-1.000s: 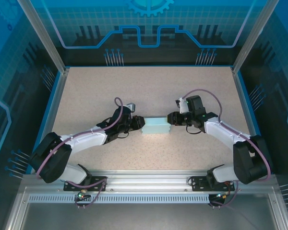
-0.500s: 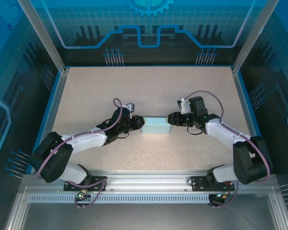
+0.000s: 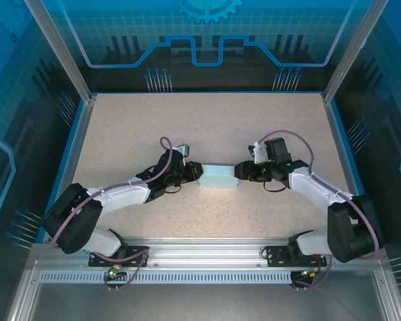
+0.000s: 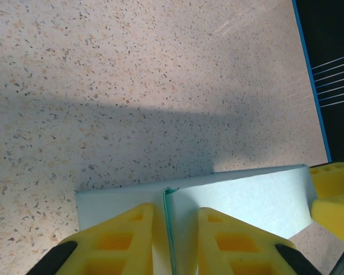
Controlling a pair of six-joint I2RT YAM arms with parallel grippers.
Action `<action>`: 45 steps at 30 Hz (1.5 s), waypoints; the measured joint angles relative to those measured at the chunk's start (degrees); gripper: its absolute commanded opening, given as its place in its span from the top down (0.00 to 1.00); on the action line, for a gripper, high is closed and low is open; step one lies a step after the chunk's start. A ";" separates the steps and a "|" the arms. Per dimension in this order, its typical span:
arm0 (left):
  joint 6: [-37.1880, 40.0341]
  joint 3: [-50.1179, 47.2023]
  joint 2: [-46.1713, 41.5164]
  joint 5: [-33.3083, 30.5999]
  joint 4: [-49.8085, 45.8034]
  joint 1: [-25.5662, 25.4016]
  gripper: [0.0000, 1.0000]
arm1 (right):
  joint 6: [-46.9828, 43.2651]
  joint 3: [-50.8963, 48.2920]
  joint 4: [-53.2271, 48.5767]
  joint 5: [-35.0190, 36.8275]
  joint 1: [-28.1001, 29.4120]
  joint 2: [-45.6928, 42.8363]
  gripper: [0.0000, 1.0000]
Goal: Fold the paper box
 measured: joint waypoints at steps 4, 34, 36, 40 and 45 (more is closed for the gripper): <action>0.13 0.50 0.00 0.02 -0.96 -0.09 0.77 | 0.11 -0.48 0.83 -0.13 0.02 -0.44 0.57; 6.88 26.38 11.85 6.58 -19.47 14.25 0.74 | -2.34 18.75 9.81 0.63 0.07 16.87 0.71; 7.76 28.24 13.35 6.29 -19.47 14.86 0.74 | -3.76 20.72 9.90 0.96 -0.07 19.54 0.71; 9.07 28.74 15.17 6.23 -19.56 15.04 0.74 | -6.71 22.38 9.84 1.36 -0.42 23.71 0.71; 9.31 27.87 16.35 6.60 -19.12 14.99 0.74 | -9.01 22.38 9.20 1.40 -0.42 25.14 0.70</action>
